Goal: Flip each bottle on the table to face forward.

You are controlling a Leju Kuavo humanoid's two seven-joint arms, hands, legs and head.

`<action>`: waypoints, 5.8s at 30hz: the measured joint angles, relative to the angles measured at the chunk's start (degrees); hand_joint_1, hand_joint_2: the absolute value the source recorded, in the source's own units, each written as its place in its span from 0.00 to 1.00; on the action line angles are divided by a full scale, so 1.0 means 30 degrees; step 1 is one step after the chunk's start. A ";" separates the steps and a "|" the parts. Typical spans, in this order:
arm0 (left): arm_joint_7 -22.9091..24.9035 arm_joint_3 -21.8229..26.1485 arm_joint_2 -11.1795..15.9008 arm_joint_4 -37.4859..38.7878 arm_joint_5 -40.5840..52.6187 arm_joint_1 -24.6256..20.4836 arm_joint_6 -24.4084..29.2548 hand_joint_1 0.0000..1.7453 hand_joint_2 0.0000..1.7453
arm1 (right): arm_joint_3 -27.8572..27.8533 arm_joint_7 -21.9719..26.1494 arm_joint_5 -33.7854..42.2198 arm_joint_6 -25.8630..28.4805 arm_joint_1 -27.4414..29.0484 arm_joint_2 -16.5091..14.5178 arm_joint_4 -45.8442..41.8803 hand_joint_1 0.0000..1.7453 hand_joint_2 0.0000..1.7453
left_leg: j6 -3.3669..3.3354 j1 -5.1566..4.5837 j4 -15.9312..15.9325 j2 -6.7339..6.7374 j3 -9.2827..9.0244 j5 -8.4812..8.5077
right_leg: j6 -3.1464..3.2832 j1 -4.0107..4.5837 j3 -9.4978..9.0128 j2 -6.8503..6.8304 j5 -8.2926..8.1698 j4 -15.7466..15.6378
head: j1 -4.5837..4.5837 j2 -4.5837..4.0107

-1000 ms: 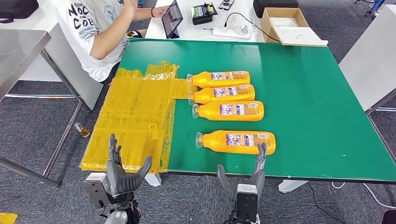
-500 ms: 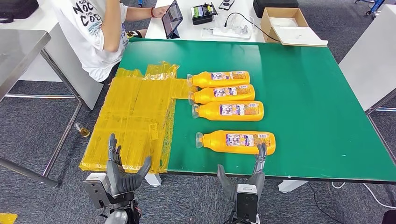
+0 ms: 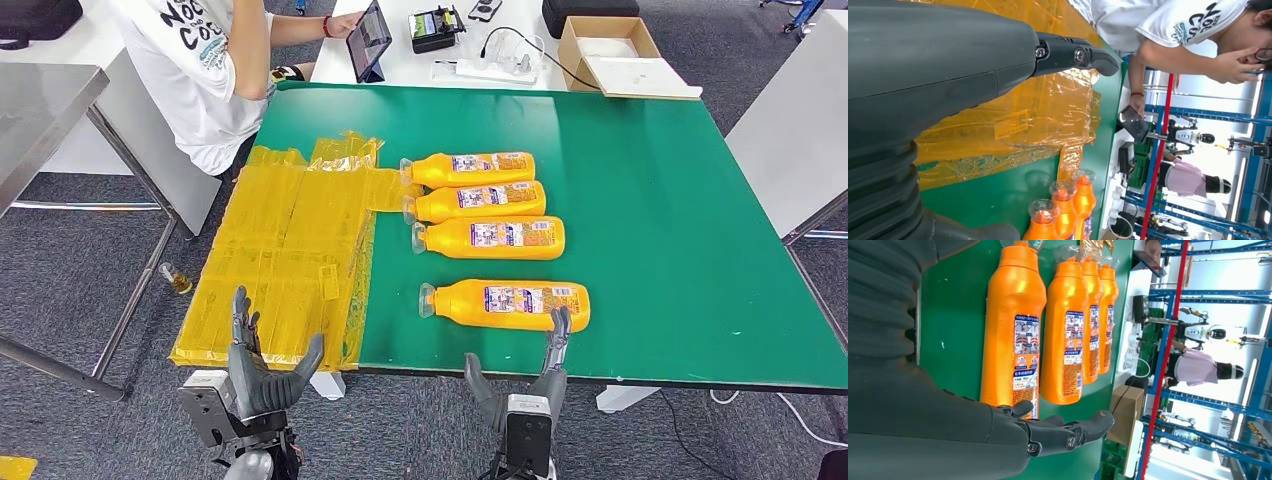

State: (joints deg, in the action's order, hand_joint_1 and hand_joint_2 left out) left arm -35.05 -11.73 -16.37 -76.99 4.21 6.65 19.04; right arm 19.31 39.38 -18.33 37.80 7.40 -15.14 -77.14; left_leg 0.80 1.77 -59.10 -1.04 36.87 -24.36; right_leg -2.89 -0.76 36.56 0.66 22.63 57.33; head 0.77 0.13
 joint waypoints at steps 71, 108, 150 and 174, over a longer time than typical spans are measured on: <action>-0.0168 0.1058 0.0406 0.6104 0.3004 -0.5042 -0.2312 0.00 1.00 | 0.4785 -0.9080 -0.7355 -1.5734 -1.4040 0.9511 1.1056 0.00 1.00 | -0.0099 -0.0069 -0.0005 -0.0047 0.0072 0.0174 | -0.0066 -0.0067 0.0044 -0.0012 -0.0165 -0.0005 | -0.0085 0.0000; -0.0149 0.1266 0.0388 0.7260 0.2691 -0.5618 -0.2026 0.00 1.00 | 1.0435 -1.0521 -0.6323 -1.7077 -1.6215 1.0935 1.2575 0.83 1.00 | -0.0097 -0.0063 -0.0005 -0.0033 0.0008 0.0170 | -0.0065 -0.0059 0.0000 -0.0003 -0.0165 -0.0006 | -0.0085 0.0000; 0.0865 0.0805 0.0293 0.4353 -0.1566 -0.4942 -0.4395 0.00 1.00 | -0.1467 -0.1603 -0.3253 -0.0798 -0.5499 0.4658 -0.2864 1.00 1.00 | -0.0052 -0.0023 0.0003 -0.0044 0.0070 0.0136 | -0.0038 -0.0020 0.0056 -0.0011 -0.0140 -0.0003 | -0.0065 0.0000; 0.3401 -0.1034 0.2067 0.4273 -0.6212 -0.5910 -1.3042 0.00 1.00 | -0.1027 0.0147 -0.0815 -0.3908 -0.4722 0.2128 0.1842 1.00 1.00 | -0.0048 -0.0015 0.0007 -0.0040 0.0100 0.0146 | -0.0033 -0.0016 0.0081 -0.0009 -0.0140 -0.0001 | -0.0069 0.0000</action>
State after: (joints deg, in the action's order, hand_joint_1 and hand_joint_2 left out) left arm -24.85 -14.84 -10.16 -64.17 -14.43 -11.08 -20.09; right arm 16.23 39.82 -20.77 26.08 -6.77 -8.75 -71.61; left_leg 0.65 1.73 -59.08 -1.16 37.17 -23.92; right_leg -2.99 -0.81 36.80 0.63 22.21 57.33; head 0.56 0.13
